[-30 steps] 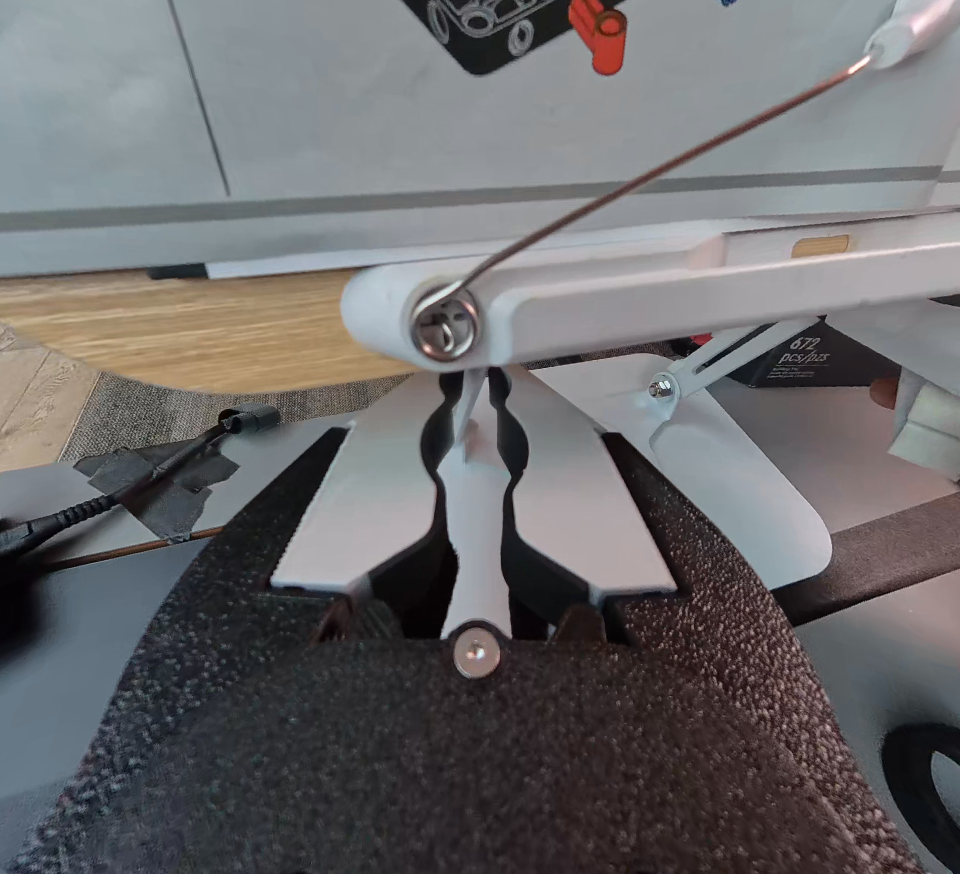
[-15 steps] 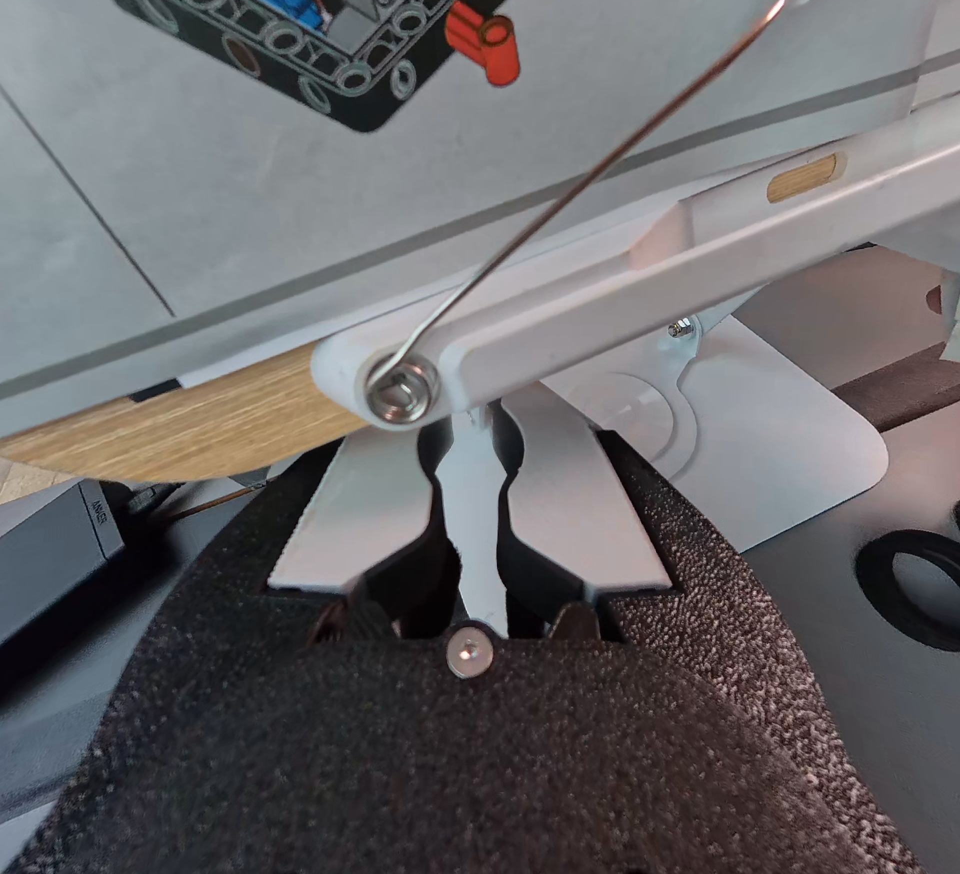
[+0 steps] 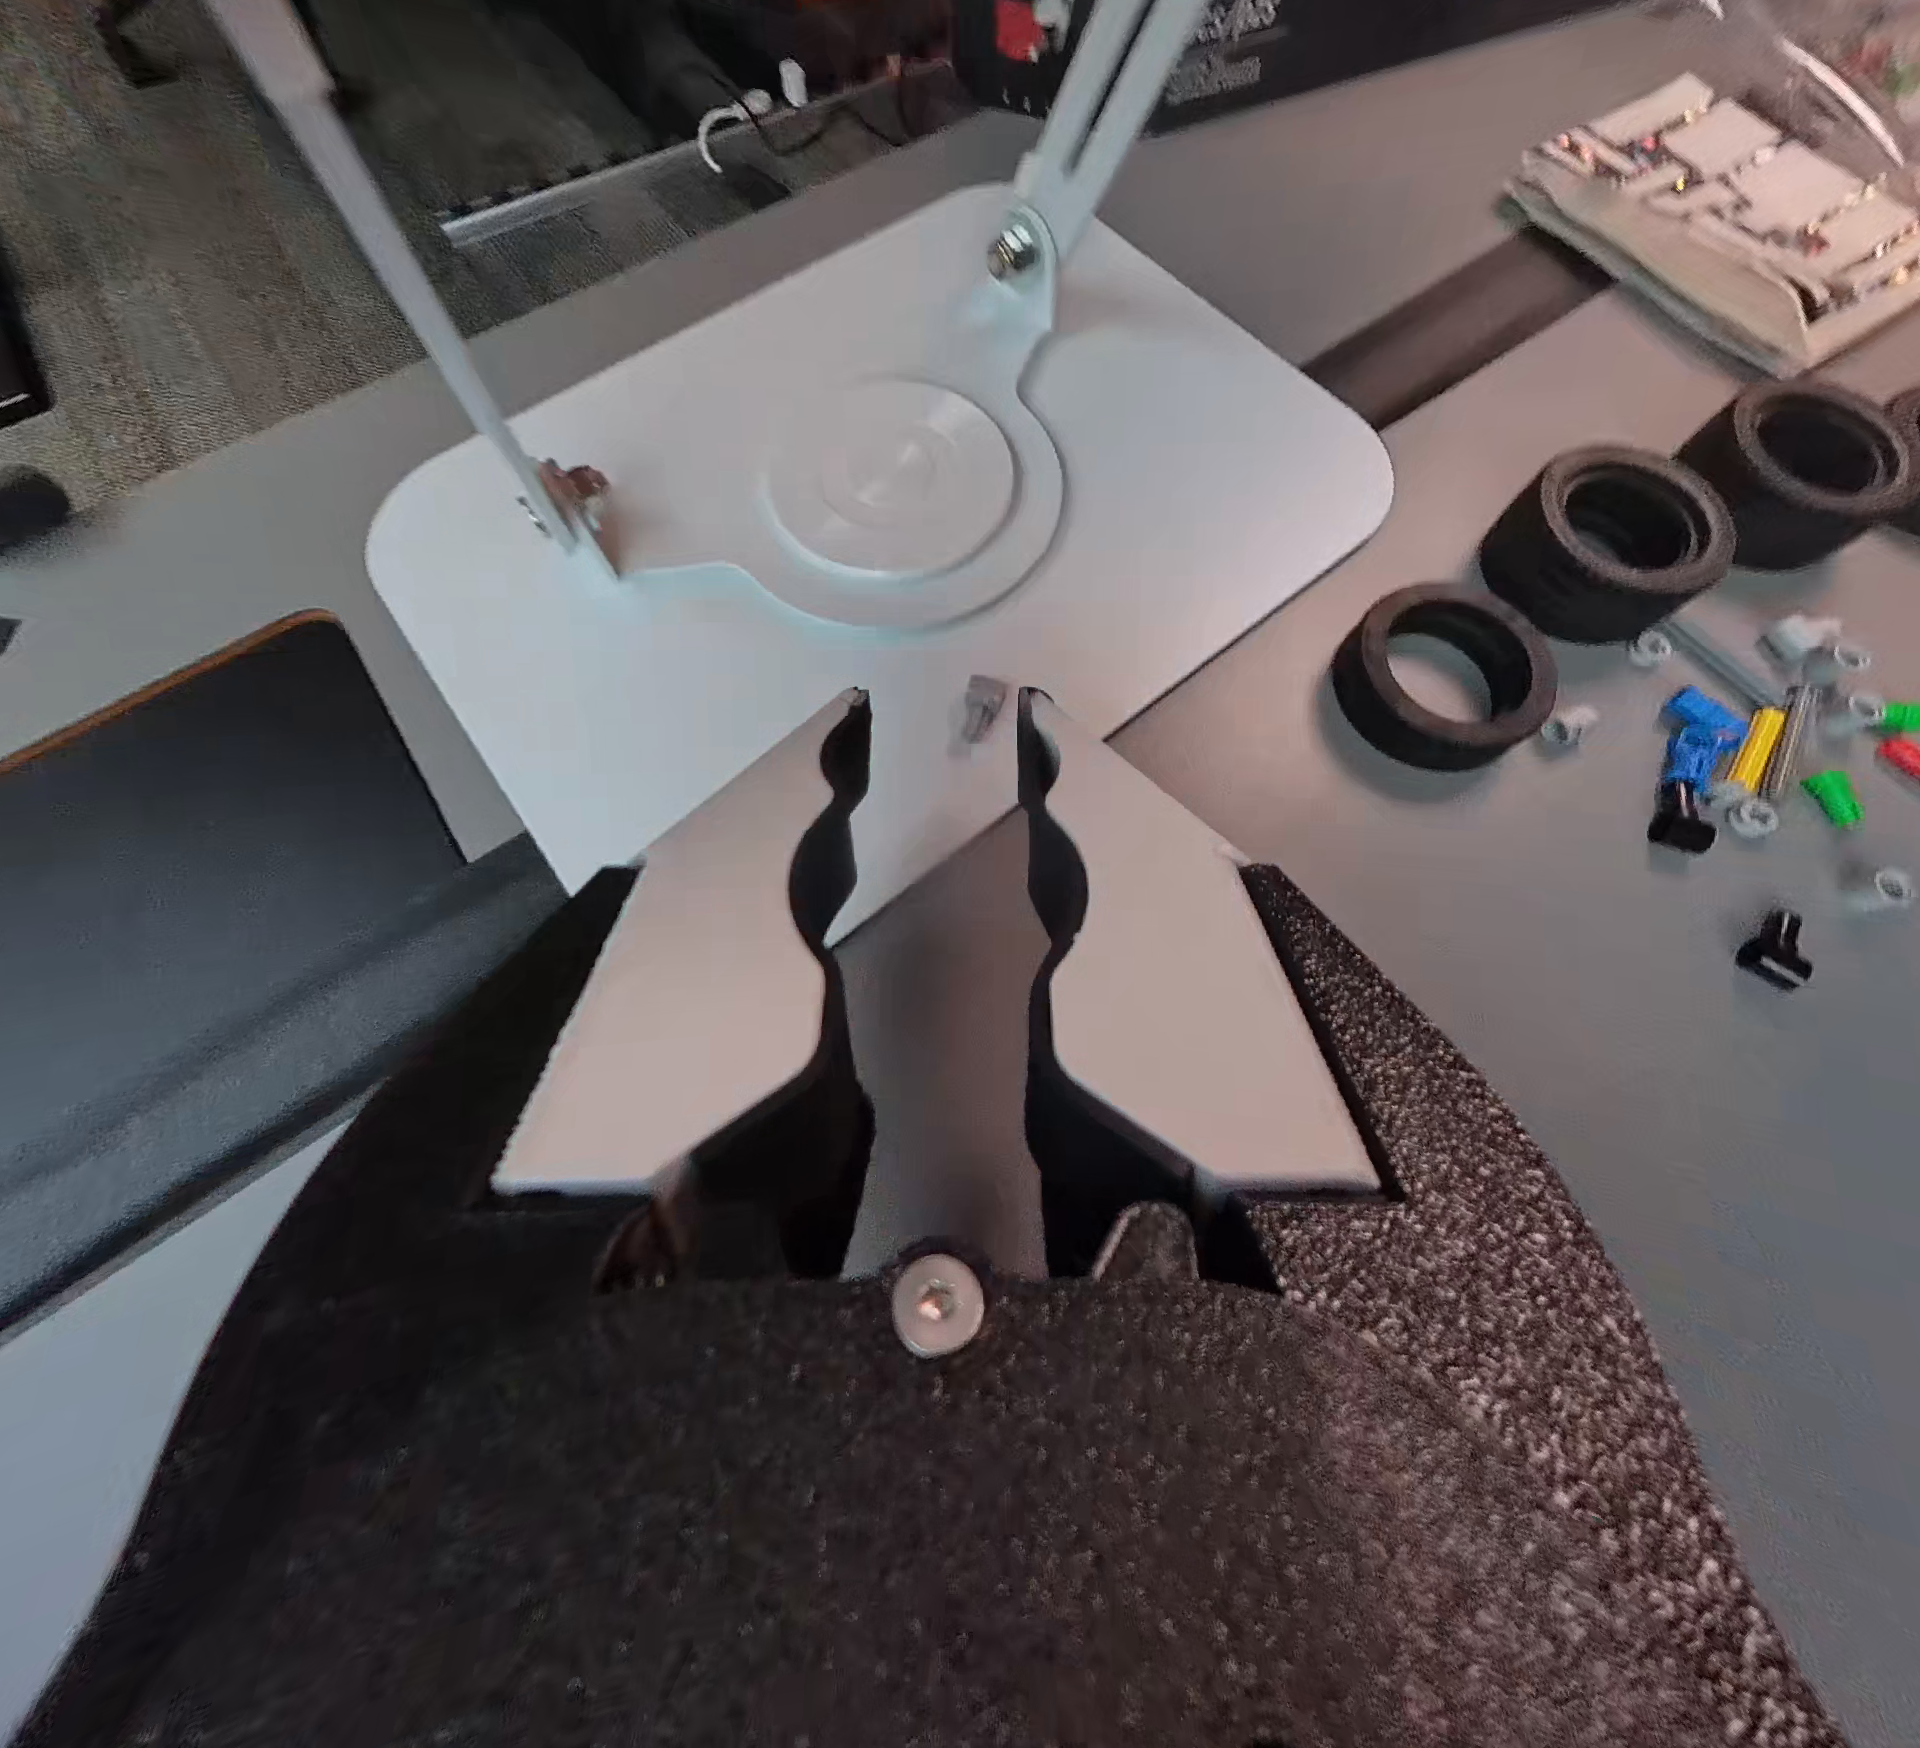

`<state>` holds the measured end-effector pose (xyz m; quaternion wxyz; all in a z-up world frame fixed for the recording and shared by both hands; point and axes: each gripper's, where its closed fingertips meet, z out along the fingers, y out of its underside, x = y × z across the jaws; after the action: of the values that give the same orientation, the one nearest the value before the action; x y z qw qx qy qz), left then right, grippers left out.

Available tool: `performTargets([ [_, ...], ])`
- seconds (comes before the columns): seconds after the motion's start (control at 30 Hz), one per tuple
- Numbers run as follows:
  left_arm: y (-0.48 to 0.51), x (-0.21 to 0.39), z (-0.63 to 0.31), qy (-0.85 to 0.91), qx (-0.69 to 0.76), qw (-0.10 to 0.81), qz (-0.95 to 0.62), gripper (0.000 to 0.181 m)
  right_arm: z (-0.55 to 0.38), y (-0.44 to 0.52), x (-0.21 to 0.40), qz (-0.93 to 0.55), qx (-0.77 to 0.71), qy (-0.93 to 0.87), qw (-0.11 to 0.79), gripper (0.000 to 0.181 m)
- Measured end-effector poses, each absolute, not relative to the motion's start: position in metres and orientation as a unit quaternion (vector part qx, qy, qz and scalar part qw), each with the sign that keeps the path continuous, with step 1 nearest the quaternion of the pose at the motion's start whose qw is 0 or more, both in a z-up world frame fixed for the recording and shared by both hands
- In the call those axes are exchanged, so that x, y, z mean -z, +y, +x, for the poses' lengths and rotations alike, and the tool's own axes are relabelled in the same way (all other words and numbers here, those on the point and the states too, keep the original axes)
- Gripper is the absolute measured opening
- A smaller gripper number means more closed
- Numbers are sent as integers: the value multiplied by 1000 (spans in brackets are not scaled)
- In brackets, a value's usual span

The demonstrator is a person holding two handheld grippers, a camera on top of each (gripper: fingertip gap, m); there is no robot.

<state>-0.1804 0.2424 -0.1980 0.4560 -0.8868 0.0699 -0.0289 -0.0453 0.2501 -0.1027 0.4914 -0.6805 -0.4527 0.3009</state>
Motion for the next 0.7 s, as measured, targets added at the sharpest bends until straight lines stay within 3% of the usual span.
performTargets([
  [0.2, 252, 217, -175, 120, 15, 408, -905, 21, 37, 187, 101, -669, -321, -471, 477, 23],
  [0.27, 254, 218, -170, 126, 26, 403, -906, 9, 62, 177, 106, -673, -313, -466, 481, 22],
  [0.7, 211, 211, -24, 303, 144, 373, -865, 8, 101, 176, 118, -671, -318, -436, 509, 18],
])
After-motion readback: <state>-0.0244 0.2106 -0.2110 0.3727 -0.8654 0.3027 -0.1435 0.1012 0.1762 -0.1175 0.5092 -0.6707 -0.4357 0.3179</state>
